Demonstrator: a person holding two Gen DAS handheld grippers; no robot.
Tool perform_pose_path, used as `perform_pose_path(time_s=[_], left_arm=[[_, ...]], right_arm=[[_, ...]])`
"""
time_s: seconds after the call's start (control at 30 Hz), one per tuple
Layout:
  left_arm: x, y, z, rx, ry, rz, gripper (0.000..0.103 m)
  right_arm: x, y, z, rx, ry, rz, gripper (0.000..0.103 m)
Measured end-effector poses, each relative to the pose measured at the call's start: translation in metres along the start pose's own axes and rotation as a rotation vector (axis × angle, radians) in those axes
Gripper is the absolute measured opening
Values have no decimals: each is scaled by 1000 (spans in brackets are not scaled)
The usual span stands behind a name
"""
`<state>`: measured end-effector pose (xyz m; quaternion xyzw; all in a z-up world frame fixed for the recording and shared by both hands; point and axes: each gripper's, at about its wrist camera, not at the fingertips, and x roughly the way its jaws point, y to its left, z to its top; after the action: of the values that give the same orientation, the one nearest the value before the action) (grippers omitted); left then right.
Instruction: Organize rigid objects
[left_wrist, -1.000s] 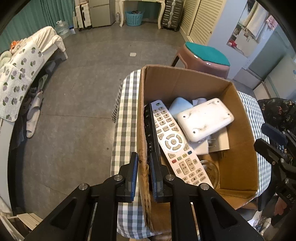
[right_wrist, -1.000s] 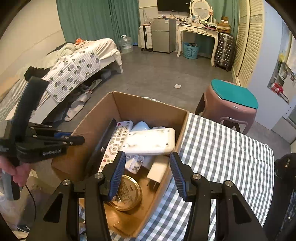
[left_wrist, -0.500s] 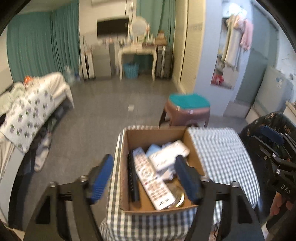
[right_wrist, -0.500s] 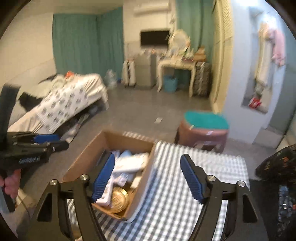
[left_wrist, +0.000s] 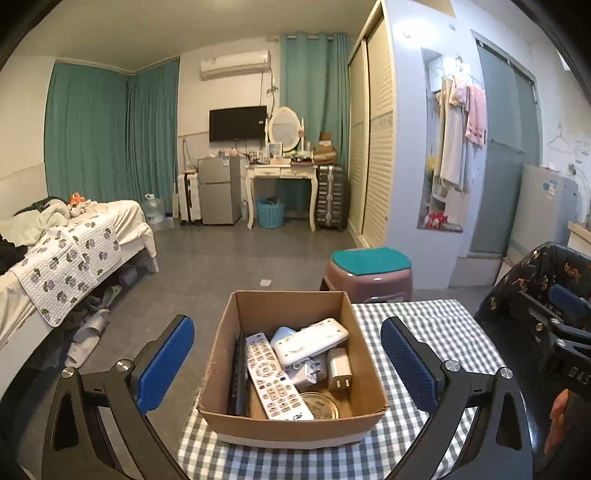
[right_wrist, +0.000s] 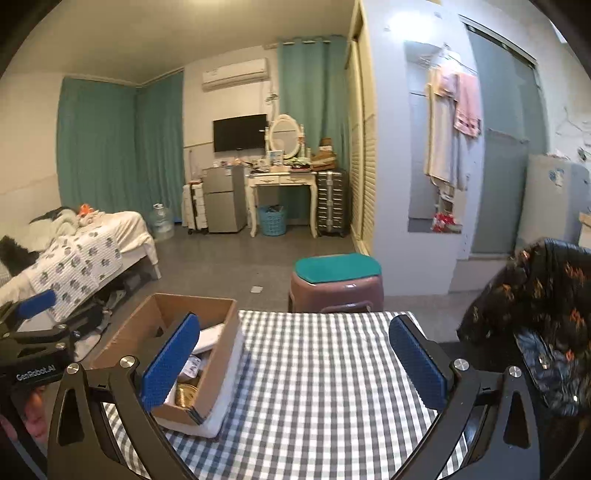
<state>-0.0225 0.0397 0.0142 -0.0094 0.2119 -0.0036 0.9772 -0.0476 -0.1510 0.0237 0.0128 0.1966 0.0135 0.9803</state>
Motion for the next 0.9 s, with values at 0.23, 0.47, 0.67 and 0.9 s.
perform_pose_path(time_s=[0.23,0.47,0.67,0.9], left_arm=[[-5,-2,-2,-1,-19,39,103],[-3,-1,-3,1,-17,56,103],[-1,-5,-5,19,-9,50,103],[3,-6,-8,15,3,50,103]], right_arm=[[2,-1,-1,-18,-15,-16,103],[12,5,-4,-44,6,-13,103],[15,6,-5,-58,2,-10,103],[18,7,-9,-59,11,-2,103]])
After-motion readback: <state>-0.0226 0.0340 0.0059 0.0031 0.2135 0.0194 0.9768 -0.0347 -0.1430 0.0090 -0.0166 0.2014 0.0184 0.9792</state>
